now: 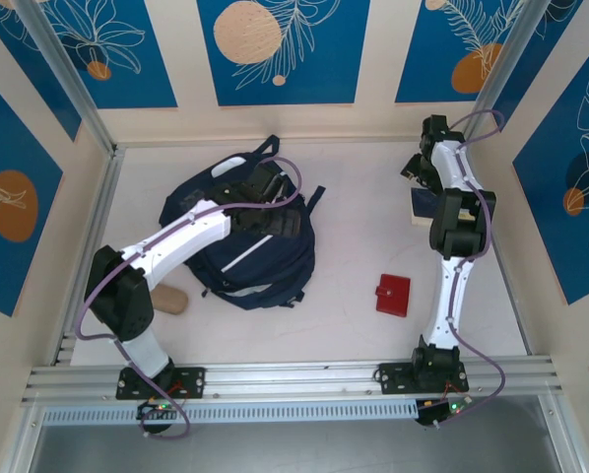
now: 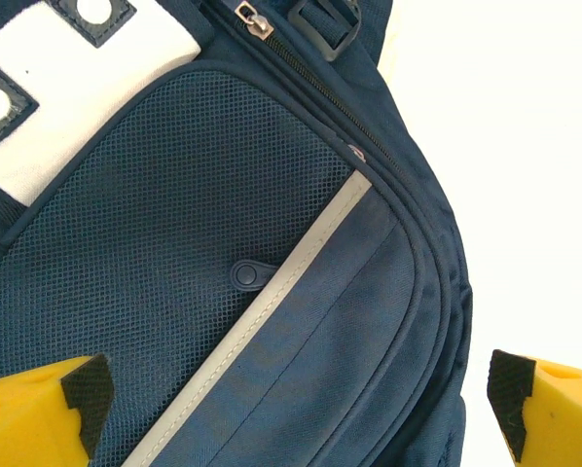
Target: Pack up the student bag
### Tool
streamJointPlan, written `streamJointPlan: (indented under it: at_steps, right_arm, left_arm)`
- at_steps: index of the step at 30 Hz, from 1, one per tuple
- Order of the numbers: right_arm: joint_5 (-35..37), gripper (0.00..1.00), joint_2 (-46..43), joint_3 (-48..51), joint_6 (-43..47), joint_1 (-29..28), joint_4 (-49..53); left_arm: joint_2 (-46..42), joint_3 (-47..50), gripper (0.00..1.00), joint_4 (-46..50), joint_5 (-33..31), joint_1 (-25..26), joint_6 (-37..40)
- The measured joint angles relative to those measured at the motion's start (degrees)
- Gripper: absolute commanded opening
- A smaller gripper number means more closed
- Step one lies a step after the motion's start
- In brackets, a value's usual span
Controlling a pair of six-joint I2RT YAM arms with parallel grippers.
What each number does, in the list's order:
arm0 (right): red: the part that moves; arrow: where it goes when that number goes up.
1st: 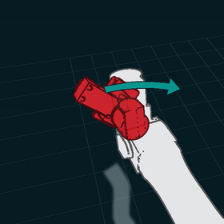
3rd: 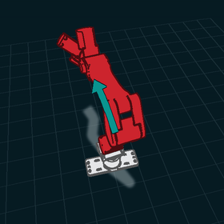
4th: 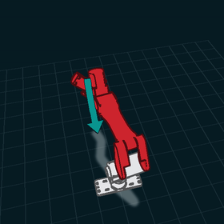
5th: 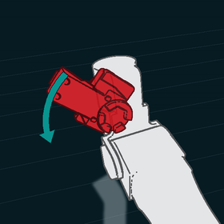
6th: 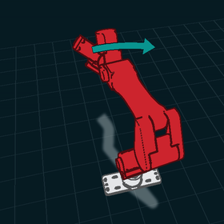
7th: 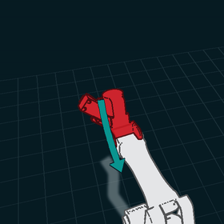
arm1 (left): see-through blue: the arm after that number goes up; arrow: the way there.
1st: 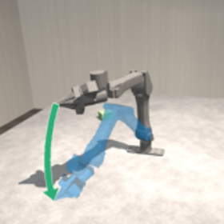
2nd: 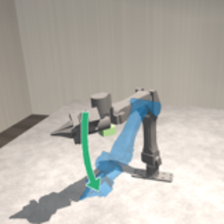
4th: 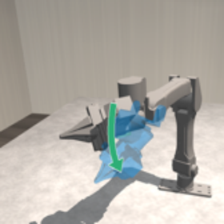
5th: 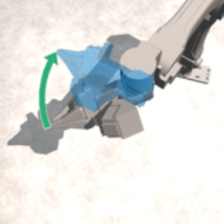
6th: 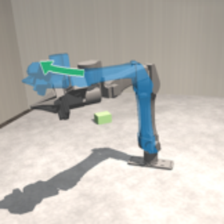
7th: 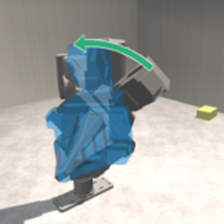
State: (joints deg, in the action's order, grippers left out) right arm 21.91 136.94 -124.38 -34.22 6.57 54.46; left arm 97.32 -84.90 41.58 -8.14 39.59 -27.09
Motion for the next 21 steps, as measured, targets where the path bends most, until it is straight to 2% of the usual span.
streamJointPlan:
  at_steps: [4,11,21]
  right_arm:
    - [0.4,0.72,4.3,-6.2,-3.7,0.4,1.9]
    - [0.4,0.56,8.1,-8.9,-7.3,1.0,5.6]
    - [1.0,0.53,8.3,-8.3,-7.7,1.0,6.8]
  left_arm:
    - [0.0,-0.2,1.0,0.0,0.0,-0.1,0.0]
    - [0.0,-0.2,1.0,0.0,0.0,-0.1,0.0]
    - [0.0,-0.2,1.0,0.0,0.0,-0.1,0.0]
